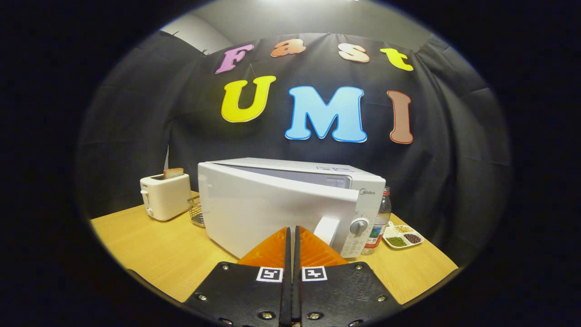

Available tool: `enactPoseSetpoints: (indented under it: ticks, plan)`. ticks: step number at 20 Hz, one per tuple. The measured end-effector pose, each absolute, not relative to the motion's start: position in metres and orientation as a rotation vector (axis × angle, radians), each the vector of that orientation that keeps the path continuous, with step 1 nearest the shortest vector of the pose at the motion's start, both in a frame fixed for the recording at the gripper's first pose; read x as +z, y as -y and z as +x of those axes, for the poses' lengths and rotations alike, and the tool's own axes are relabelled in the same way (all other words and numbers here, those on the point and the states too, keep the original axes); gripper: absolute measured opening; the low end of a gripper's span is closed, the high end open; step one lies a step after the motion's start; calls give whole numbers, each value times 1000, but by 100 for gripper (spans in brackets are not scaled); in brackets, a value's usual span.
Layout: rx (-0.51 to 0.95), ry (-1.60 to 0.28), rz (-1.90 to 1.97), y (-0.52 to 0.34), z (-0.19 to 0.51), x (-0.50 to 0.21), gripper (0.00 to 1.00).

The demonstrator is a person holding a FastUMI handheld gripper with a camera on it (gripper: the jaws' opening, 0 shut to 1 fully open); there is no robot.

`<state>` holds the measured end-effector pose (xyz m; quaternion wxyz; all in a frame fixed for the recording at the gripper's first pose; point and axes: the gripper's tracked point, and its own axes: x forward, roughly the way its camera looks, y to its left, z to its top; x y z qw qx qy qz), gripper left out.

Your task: Open the microwave, put the food inside, and close the microwave door.

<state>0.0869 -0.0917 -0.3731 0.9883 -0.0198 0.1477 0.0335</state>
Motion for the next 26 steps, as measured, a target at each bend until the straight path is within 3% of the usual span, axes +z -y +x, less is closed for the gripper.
enactPoseSetpoints:
  ticks: [13, 20, 26]
  plan:
    - [-61, -340, 13, 121, 195, -406, 1]
    - [-36, -382, 65, 120, 186, -407, 3]
    - [24, -312, 55, 113, 119, -360, 3]
